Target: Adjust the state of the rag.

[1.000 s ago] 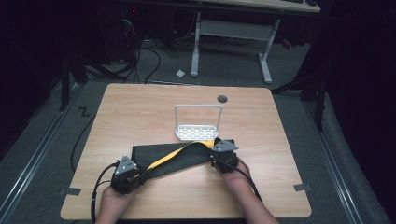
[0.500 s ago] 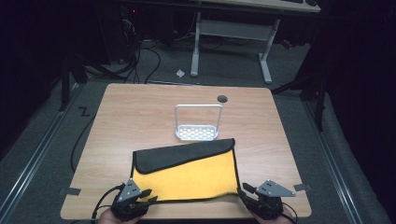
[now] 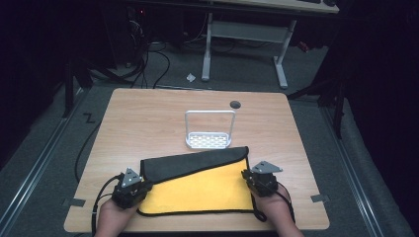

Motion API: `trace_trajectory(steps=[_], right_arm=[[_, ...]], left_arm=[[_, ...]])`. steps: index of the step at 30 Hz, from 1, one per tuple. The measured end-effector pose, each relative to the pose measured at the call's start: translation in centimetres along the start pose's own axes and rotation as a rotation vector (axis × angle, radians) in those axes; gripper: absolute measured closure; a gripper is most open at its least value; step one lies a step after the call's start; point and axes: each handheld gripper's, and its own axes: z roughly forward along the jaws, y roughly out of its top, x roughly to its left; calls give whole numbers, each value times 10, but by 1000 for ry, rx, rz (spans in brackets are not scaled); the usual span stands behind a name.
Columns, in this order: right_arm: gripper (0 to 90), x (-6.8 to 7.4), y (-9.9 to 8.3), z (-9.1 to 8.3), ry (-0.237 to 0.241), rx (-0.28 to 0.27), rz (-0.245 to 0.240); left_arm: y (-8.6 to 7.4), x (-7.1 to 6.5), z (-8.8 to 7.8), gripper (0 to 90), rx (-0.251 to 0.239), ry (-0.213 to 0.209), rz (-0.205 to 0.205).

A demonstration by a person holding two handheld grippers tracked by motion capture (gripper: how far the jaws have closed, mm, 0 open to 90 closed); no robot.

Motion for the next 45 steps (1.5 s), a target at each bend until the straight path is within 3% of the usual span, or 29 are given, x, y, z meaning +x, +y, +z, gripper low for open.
trace_trajectory(steps=[4,8,9,11,12,13,15,17,19,22,24,26,28,31,32,33,34,35,37,41,45], right_arm=[[877,-6,-3,12,-9,65,-3],[877,-11,-18,-3,7,63,6],[875,-15,-35,-23,5,65,10],[873,-17,-45,-34,-5,65,16],[873,-19,-54,-43,-14,63,24],[872,-20,-59,-49,-17,60,33],[861,-22,-66,-55,-21,54,41],[838,-24,-68,-59,-16,39,69],[811,-27,-65,-60,-32,13,72],[755,-35,-58,-55,-40,-11,111],[691,-43,-51,-49,-53,-22,131],[624,-50,-43,-42,-59,-33,158],[580,-57,-36,-33,-70,-33,185],[605,-64,-30,-19,-81,-22,200],[660,-66,-29,-14,-73,-9,199],[660,-66,-29,-14,-73,-9,199],[830,-64,-28,-12,-91,-10,166],[843,-64,-27,-13,-91,-13,161],[854,-64,-25,-16,-98,-28,156],[853,-65,-15,-18,-106,-58,144],[850,-71,-2,-6,-103,-67,171]], left_arm=[[-2,-6,-1,829,-2,0,30],[-3,-15,-1,815,-1,-40,50],[-3,-26,-1,814,1,-80,68],[-3,-41,0,813,1,-115,95],[-3,-41,0,808,1,-115,95],[-4,-53,-1,802,7,-132,132],[-5,-59,-2,794,10,-141,145],[-3,-60,-4,775,-1,-125,156],[1,-56,-5,730,-34,-101,141],[9,-53,-2,557,-62,-29,175],[12,-52,1,479,-63,-27,193],[14,-52,15,442,-23,-23,213],[14,-49,19,469,-30,-44,194],[15,-46,21,643,-27,-80,161],[16,-46,21,698,-29,-87,160],[16,-46,21,757,-29,-87,160],[17,-45,20,829,-24,-85,157],[19,-45,20,853,-24,-93,152],[23,-42,16,866,-40,-107,137],[38,-30,14,868,-64,-84,144],[54,-5,22,867,-81,-122,54]])
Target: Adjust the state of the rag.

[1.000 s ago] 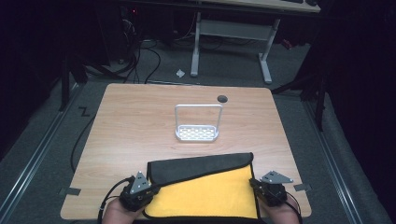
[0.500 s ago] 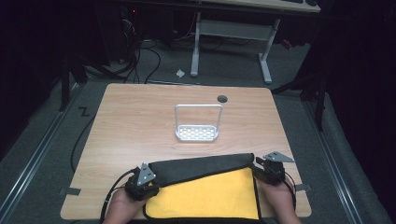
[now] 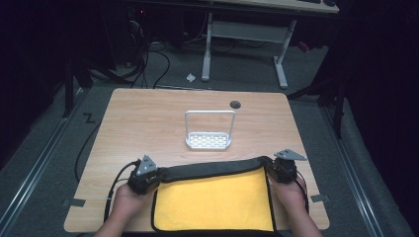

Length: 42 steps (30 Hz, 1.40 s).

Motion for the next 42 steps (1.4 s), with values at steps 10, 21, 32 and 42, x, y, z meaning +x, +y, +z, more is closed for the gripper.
trace_trajectory(steps=[10,21,32,42], right_arm=[[765,-14,39,37,-45,-4,36],[823,13,8,2,20,13,-56],[821,10,11,40,-23,83,-50],[681,31,-7,3,45,93,-80]], left_arm=[[24,72,30,714,-53,88,-270],[12,26,3,751,-60,15,-139],[11,39,51,727,30,65,-192],[-2,12,22,566,24,71,-91]])
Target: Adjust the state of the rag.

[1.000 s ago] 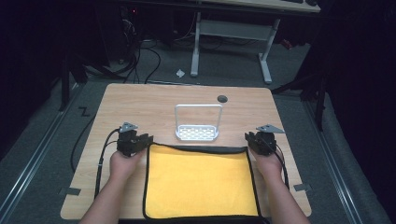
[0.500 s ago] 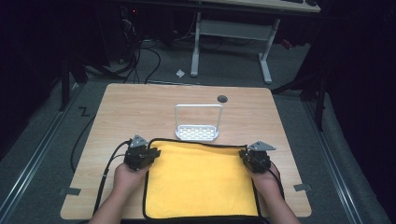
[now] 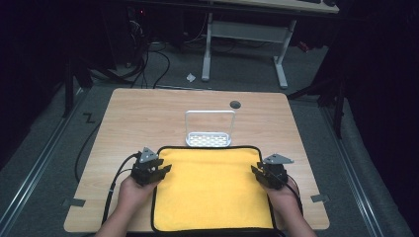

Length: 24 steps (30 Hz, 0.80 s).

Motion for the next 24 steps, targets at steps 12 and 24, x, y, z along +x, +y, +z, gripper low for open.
trace_trajectory(steps=[12,24], right_arm=[[684,15,-23,-11,-11,52,-35],[689,-40,-44,-31,-86,50,42]], left_arm=[[-6,17,0,454,-28,72,-44],[7,0,16,437,-18,13,-17]])
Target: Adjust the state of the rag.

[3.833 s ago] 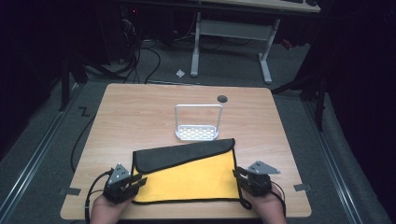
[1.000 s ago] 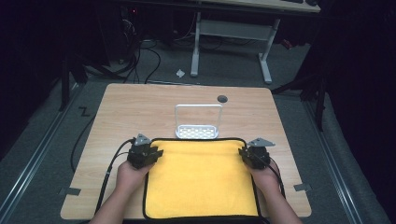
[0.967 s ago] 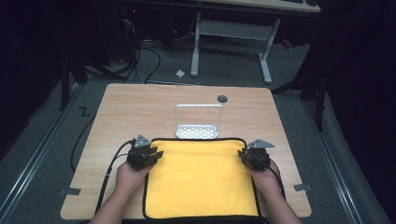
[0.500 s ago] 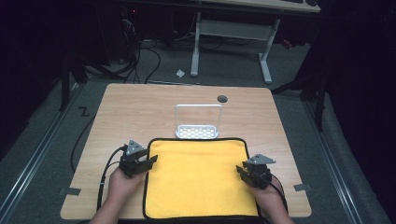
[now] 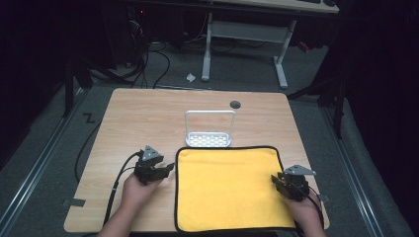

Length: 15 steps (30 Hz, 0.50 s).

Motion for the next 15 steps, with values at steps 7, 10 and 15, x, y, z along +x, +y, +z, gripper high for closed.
trace_trajectory(steps=[7,10,15], right_arm=[[709,-7,-2,-1,-11,1,17],[709,-7,-3,-1,-11,-3,17],[709,-8,-3,-1,-4,-7,22]], left_arm=[[8,-4,15,427,0,-35,-29],[14,-5,22,421,2,-50,-35],[18,-3,37,438,3,-39,-63]])
